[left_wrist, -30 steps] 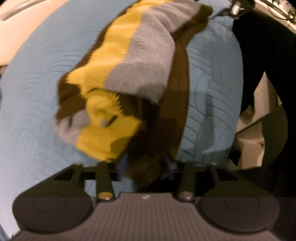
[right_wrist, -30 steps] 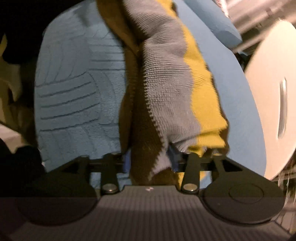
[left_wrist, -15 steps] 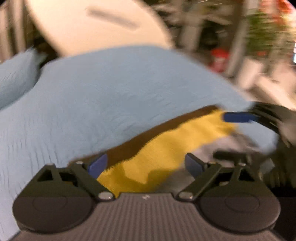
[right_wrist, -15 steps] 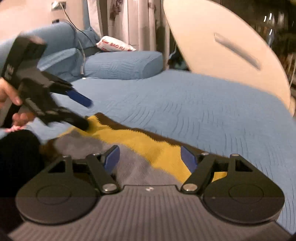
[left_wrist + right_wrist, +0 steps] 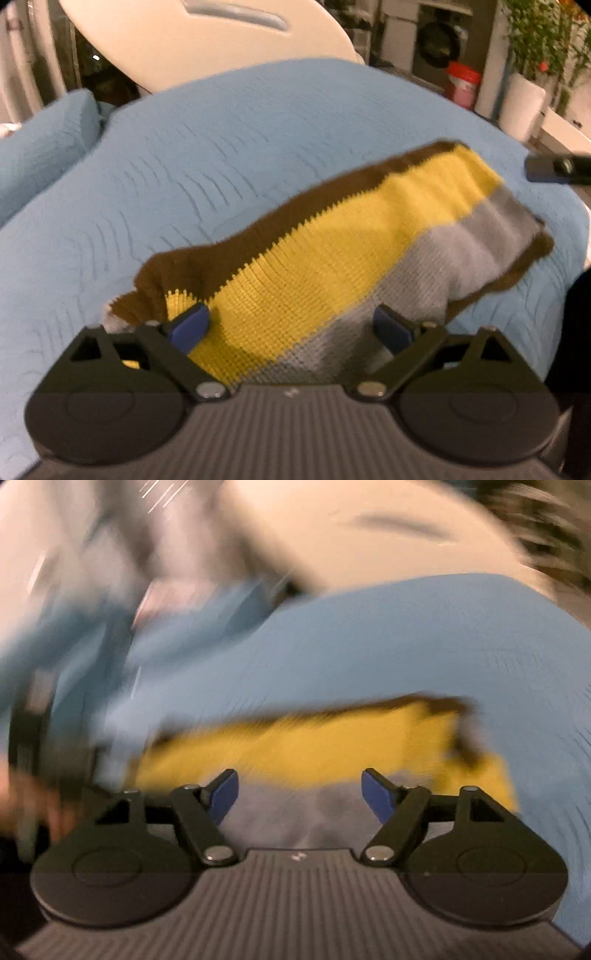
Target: Fold clothes
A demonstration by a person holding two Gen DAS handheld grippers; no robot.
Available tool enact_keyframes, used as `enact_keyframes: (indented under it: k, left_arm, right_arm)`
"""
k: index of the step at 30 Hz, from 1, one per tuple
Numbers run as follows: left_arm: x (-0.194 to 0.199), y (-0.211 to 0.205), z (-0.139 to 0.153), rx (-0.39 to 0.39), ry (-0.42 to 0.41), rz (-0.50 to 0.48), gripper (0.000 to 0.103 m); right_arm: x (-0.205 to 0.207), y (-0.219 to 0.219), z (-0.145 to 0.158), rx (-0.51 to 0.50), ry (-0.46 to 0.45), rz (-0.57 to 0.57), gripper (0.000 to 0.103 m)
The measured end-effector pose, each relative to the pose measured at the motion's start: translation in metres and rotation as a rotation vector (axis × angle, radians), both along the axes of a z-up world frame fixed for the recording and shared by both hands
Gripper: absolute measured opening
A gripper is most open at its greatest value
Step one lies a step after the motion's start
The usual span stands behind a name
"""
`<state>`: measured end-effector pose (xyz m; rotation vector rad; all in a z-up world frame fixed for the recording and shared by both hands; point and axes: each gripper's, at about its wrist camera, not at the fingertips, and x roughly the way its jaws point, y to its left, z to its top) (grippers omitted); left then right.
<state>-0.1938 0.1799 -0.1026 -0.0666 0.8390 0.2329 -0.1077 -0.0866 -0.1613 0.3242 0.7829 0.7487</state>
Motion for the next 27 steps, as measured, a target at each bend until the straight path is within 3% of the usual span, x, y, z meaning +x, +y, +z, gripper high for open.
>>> enact_keyframes:
  k: [1,2,3,4,5,7,9,11,13,14,16,19,21,23,25,27]
  left_arm:
    - [0.003,-0.006,0.005,0.009,-0.026,-0.014,0.096]
    - [0.006,-0.013,0.012,0.03,-0.058,-0.038,0.096]
    - [0.009,-0.019,0.018,0.052,-0.09,-0.062,0.096]
    - [0.013,-0.026,0.024,0.075,-0.115,-0.081,0.096]
    - [0.017,-0.033,0.028,0.11,-0.129,-0.089,0.096]
    - [0.041,-0.049,0.029,0.263,-0.14,-0.047,0.096]
    - [0.056,-0.044,0.023,0.277,-0.117,0.02,0.096]
    - [0.084,-0.023,0.002,0.176,-0.024,0.129,0.095]
    - [0.095,-0.009,-0.028,0.036,0.068,0.139,0.092]
    - [0.095,-0.004,-0.039,-0.019,0.08,0.147,0.096]
    - [0.085,0.004,-0.046,-0.084,0.019,0.195,0.098]
    - [0.081,0.008,-0.042,-0.082,0.015,0.176,0.097]
    - [0.068,0.013,-0.027,-0.066,-0.005,0.178,0.094]
    - [0.056,0.019,-0.016,-0.049,-0.023,0.184,0.095]
    - [0.046,0.023,-0.02,-0.029,-0.021,0.198,0.096]
    - [0.043,0.024,-0.035,-0.04,0.023,0.148,0.098]
  right_arm:
    - [0.015,-0.017,-0.011,0.014,0.061,-0.101,0.083]
    - [0.019,-0.014,-0.013,0.014,0.074,-0.113,0.085]
    - [0.038,-0.037,-0.032,0.029,0.212,-0.208,0.085]
    - [0.052,-0.057,-0.053,0.115,0.394,-0.281,0.085]
    - [0.054,-0.064,-0.06,0.155,0.445,-0.283,0.085]
    - [0.059,-0.077,-0.076,0.235,0.546,-0.286,0.085]
    - [0.057,-0.073,-0.079,0.24,0.558,-0.255,0.085]
    - [0.056,-0.059,-0.078,0.233,0.566,-0.204,0.085]
    - [0.056,-0.045,-0.076,0.225,0.572,-0.156,0.085]
    - [0.057,-0.038,-0.076,0.222,0.575,-0.132,0.085]
    - [0.057,-0.024,-0.074,0.214,0.58,-0.085,0.085]
    - [0.053,0.002,-0.071,0.202,0.56,-0.015,0.083]
    - [0.045,0.009,-0.064,0.17,0.504,-0.027,0.038]
    - [0.037,0.016,-0.056,0.139,0.447,-0.038,0.033]
    - [0.029,0.03,-0.027,0.102,0.311,-0.018,0.032]
    - [0.02,0.043,0.002,0.066,0.175,0.003,0.032]
